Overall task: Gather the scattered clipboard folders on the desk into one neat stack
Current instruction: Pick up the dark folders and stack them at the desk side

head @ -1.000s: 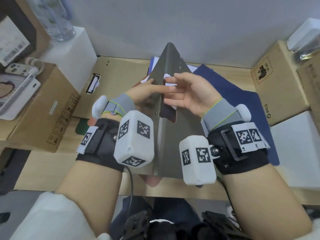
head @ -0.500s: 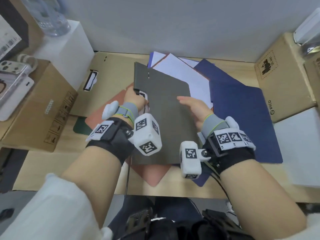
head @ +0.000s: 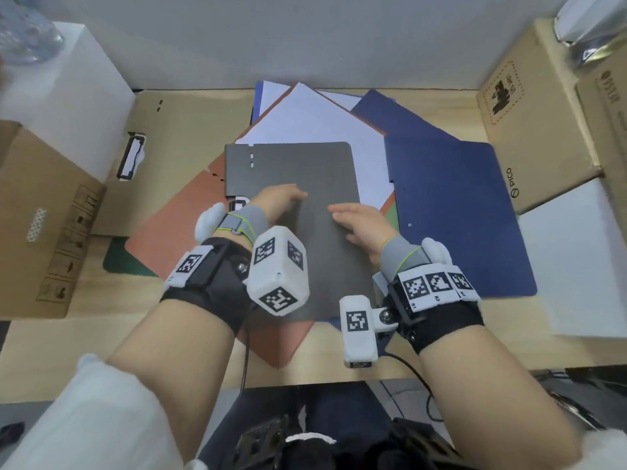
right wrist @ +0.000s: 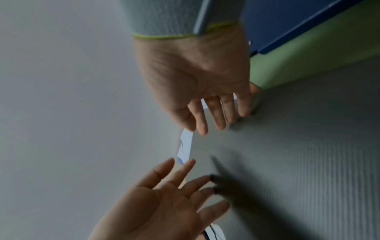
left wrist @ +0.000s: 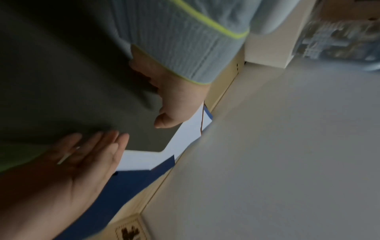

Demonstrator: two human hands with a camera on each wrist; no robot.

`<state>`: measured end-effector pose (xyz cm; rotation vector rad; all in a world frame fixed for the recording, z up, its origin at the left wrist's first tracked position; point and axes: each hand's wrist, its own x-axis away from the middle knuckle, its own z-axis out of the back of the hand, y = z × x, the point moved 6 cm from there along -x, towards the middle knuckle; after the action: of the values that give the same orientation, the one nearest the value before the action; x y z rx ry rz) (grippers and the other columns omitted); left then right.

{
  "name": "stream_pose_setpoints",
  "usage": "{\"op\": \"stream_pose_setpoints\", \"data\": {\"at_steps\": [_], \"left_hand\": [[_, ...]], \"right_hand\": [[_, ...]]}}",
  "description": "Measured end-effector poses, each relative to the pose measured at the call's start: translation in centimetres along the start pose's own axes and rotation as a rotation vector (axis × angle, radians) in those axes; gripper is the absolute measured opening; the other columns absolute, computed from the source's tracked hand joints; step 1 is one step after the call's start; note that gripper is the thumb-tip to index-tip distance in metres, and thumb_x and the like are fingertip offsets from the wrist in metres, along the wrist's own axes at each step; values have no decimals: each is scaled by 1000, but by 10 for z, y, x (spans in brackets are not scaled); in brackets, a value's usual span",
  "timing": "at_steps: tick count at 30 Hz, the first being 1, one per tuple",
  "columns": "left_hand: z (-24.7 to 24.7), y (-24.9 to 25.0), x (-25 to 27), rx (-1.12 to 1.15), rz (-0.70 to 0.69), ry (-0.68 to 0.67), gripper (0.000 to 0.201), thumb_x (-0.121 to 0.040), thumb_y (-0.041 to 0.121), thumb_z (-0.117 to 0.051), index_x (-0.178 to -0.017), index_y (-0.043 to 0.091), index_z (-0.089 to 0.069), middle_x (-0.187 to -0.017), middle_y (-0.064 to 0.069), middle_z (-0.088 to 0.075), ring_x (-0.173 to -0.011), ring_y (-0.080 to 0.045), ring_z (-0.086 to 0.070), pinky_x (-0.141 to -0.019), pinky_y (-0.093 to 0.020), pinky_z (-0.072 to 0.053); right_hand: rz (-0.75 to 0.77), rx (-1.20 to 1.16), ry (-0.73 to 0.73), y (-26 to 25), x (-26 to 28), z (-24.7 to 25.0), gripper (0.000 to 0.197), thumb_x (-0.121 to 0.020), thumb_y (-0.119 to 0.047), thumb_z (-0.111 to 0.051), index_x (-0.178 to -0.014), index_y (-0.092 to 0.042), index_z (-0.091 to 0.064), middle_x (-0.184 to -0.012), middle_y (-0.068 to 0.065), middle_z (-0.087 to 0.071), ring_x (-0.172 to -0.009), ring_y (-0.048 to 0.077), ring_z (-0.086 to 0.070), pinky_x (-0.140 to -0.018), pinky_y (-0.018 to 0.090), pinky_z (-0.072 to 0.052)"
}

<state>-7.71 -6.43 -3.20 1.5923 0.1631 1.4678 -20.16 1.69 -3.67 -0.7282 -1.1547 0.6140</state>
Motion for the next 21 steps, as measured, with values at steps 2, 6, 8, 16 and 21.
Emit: {"op": "stream_pose_setpoints", "data": {"at_steps": [2, 6, 8, 16, 21], "left_hand": [[-18, 1, -1, 127, 43, -100, 31, -94, 24, -48, -123, 19, -55, -133, -2, -55, -130, -21, -44, -108, -39, -30], [-75, -4, -6, 334, 142, -313, 9, -95, 26, -43, -87, 24, -48, -97, 1, -65, -93, -16, -61, -81, -33, -44], [-93, -10, -8, 352, 185, -354, 12, -95, 27, -43, -86, 21, -48, -96, -2, -63, -88, -16, -60, -80, -33, -46], [-156, -34, 3, 196, 396, -484, 23, -96, 30, -39, -94, 11, -51, -91, -7, -54, -93, -25, -56, -97, -39, -39], [-156, -28, -10, 198, 423, -448, 52, -99, 43, -28, -130, 5, -44, -96, -11, -55, -120, -32, -51, -94, -41, -42]], "right_hand": [[44, -28, 131, 1, 0, 28, 32, -91, -9, -49, -121, -9, -60, -131, 8, -57, -106, 12, -50, -88, 22, -40], [0, -59, 348, 30, 0, 84, 29, -85, -13, -56, -112, -22, -61, -142, 6, -45, -120, 17, -47, -103, 30, -38], [-79, 24, 399, 46, 1, 99, 45, -84, -19, -57, -129, -23, -51, -153, 3, -27, -140, 21, -29, -114, 40, -29], [-230, 346, 239, 67, 4, 104, 69, -85, -31, -57, -146, -28, -24, -159, 5, 16, -147, 28, 16, -117, 58, -4], [-260, 350, 176, 55, 4, 108, 73, -83, -32, -57, -147, -28, -21, -159, 8, 14, -146, 35, 11, -115, 55, -17]]}}
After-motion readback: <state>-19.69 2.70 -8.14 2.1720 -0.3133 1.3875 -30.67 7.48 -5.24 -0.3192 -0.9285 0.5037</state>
